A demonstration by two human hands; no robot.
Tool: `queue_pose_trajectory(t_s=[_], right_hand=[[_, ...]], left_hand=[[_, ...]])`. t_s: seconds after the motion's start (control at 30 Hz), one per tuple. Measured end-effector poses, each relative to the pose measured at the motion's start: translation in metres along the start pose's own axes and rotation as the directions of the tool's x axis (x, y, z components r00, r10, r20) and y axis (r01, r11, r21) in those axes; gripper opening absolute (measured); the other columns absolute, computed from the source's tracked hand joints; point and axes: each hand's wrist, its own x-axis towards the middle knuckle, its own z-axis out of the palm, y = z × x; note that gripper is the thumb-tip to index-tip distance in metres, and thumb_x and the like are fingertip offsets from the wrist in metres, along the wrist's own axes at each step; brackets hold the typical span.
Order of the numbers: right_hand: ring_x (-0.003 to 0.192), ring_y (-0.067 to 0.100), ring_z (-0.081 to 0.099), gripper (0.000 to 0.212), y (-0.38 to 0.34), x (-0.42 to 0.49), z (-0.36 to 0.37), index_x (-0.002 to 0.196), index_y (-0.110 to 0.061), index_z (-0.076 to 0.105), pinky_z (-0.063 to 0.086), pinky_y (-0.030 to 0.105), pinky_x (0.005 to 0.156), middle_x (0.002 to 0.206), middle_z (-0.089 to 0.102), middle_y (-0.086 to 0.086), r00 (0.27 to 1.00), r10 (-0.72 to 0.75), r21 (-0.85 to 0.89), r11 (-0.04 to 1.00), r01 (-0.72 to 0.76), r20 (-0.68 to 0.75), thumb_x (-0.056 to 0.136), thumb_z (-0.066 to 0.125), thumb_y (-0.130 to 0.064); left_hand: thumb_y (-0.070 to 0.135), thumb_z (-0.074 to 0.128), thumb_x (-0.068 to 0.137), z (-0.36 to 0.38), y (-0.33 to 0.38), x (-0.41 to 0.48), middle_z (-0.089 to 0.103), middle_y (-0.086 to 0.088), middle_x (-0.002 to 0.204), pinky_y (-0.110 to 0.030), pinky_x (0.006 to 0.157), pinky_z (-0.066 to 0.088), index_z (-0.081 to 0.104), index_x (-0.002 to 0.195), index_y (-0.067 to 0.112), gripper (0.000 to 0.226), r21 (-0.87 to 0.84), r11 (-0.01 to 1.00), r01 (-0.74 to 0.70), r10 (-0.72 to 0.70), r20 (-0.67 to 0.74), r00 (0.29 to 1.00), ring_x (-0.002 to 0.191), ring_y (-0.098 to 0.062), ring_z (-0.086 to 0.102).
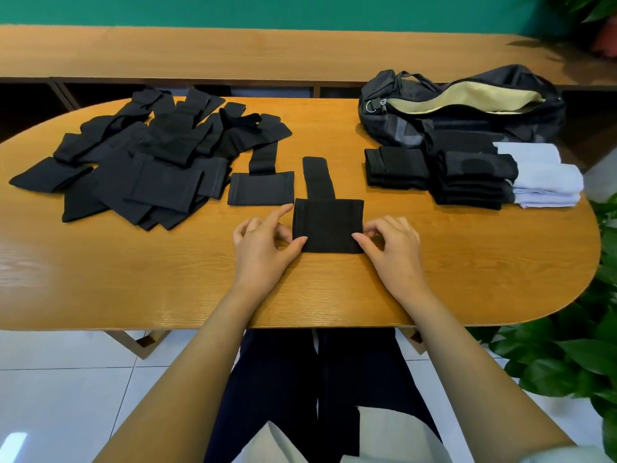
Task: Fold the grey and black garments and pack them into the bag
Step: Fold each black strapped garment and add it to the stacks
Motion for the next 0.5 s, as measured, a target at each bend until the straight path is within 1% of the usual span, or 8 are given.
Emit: queue_pose_trajectory(t_s=[0.13,0.2,0.23,0.27,0.33,0.4,0.43,0.5], right_hand=[[0.092,0.009,0.047,0.013,0.0015,0.0007,0.0022,0.092,-0.024,0.063,0.039,0.038,0.093,0.086,0.056,-0.011,0.999,0.034,-0.043,0.999,-0.033,0.023,0.089,0.066,-0.037],[0.092,0.009,0.046,0.014,0.0015,0.0009,0.0025,0.093,-0.026,0.061,0.039,0.036,0.091,0.087,0.055,-0.011,0.998,0.053,-0.036,0.998,-0.053,0.022,0.088,0.067,-0.037],[0.094,0.009,0.045,0.016,0.0013,0.0009,0.0024,0.098,-0.026,0.06,0.038,0.034,0.092,0.091,0.055,-0.011,0.998,0.054,-0.036,0.998,-0.053,0.021,0.088,0.066,-0.038],[0.099,0.009,0.046,0.021,0.0007,0.0007,0.0024,0.104,-0.025,0.06,0.036,0.032,0.093,0.098,0.056,-0.009,0.999,0.046,-0.044,0.998,-0.045,0.02,0.089,0.064,-0.039],[0.116,0.012,0.043,0.032,-0.0012,0.0005,0.0013,0.12,-0.025,0.059,0.03,0.031,0.098,0.119,0.056,-0.007,0.999,0.004,-0.064,0.998,-0.001,0.04,0.093,0.057,-0.042],[0.132,0.011,0.033,0.038,-0.0042,0.0009,-0.0002,0.131,-0.028,0.055,0.022,0.033,0.107,0.137,0.05,-0.009,0.993,-0.05,-0.089,0.994,0.06,0.109,0.098,0.049,-0.045],[0.137,0.01,0.028,0.039,-0.0055,0.001,-0.0005,0.134,-0.03,0.053,0.018,0.035,0.11,0.142,0.047,-0.011,0.985,-0.067,-0.1,0.992,0.083,0.157,0.099,0.044,-0.046],[0.142,0.008,0.021,0.041,-0.0073,0.0012,-0.0004,0.136,-0.032,0.053,0.011,0.038,0.116,0.147,0.043,-0.014,0.97,-0.061,-0.107,0.99,0.089,0.237,0.101,0.038,-0.048]], left_hand=[[0.035,0.072,0.084,0.0004,-0.0005,0.0005,0.06,0.012,0.077,-0.036,0.105,0.023,0.049,0.135,0.032,0.056,0.016,0.999,0.031,-0.032,0.02,0.999,0.094,-0.006,0.051],[0.035,0.072,0.084,0.0003,-0.0008,0.0006,0.058,0.012,0.078,-0.038,0.104,0.027,0.054,0.13,0.033,0.049,0.036,0.999,0.024,-0.025,0.025,0.999,0.092,-0.006,0.05],[0.036,0.071,0.084,0.0,-0.0012,0.0005,0.057,0.012,0.081,-0.04,0.102,0.03,0.057,0.126,0.033,0.045,0.052,0.999,0.008,-0.009,0.027,1.0,0.093,-0.007,0.049],[0.038,0.071,0.084,-0.0004,-0.0015,0.0003,0.056,0.014,0.087,-0.04,0.101,0.031,0.059,0.124,0.033,0.042,0.068,0.998,-0.016,0.014,0.029,0.999,0.095,-0.008,0.047],[0.045,0.07,0.082,-0.0017,-0.0017,0.0002,0.054,0.016,0.106,-0.038,0.101,0.028,0.061,0.122,0.034,0.043,0.081,0.995,-0.061,0.056,0.059,0.997,0.107,-0.009,0.044],[0.055,0.069,0.078,-0.0029,-0.0007,0.0008,0.052,0.017,0.127,-0.039,0.108,0.021,0.06,0.125,0.036,0.051,0.088,0.991,-0.096,0.082,0.145,0.986,0.122,-0.009,0.037],[0.059,0.068,0.076,-0.0032,0.0001,0.0014,0.049,0.017,0.134,-0.042,0.112,0.017,0.059,0.127,0.038,0.056,0.101,0.989,-0.108,0.087,0.196,0.977,0.128,-0.009,0.033],[0.064,0.067,0.072,-0.0027,0.0009,0.0019,0.048,0.019,0.138,-0.047,0.117,0.008,0.058,0.129,0.039,0.062,0.132,0.983,-0.127,0.089,0.26,0.961,0.133,-0.009,0.03]])
